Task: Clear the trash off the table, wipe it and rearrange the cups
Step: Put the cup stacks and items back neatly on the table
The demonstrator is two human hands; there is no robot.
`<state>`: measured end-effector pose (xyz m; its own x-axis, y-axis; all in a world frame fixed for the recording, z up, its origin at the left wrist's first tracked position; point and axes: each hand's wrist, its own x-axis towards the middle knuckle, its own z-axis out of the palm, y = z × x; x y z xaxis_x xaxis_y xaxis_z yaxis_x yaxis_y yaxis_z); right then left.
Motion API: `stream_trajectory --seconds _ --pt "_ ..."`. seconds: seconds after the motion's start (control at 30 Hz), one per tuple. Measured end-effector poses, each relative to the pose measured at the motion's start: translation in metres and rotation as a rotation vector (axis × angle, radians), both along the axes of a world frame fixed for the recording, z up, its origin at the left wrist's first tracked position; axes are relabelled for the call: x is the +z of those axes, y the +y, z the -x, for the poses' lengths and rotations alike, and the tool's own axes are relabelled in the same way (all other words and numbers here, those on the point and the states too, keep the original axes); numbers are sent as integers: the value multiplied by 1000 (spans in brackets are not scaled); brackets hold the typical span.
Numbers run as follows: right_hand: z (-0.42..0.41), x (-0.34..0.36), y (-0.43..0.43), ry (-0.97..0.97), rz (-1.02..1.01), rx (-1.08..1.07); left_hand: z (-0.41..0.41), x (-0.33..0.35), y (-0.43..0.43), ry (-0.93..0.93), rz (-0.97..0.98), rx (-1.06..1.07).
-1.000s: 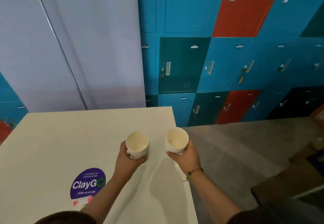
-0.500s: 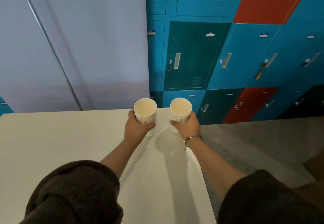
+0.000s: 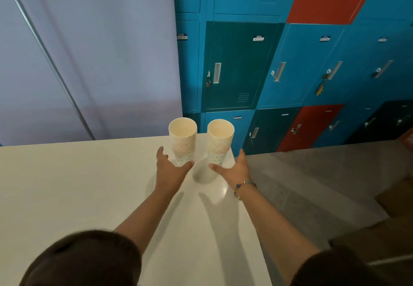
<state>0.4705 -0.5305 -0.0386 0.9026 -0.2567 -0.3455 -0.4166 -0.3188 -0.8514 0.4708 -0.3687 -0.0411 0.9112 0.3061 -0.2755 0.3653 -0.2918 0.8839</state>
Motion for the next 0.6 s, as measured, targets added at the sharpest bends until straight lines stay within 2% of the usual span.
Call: stream_trajectory --seconds 0.1,0.2,0.3,0.43,0.6 --pt "77 -6 -14 -93 -87 -53 61 -1 -19 -34 85 37" --pt "168 -19 -41 -169 -66 -63 133 4 -47 -71 112 -117" --pt "267 -27 -77 -64 -29 -87 211 7 -82 -21 135 -285" --pt "384 -35 -126 84 17 -47 301 6 -125 87 164 -407" --pt "491 -35 -182 130 79 -45 392 5 -182 187 207 -501"
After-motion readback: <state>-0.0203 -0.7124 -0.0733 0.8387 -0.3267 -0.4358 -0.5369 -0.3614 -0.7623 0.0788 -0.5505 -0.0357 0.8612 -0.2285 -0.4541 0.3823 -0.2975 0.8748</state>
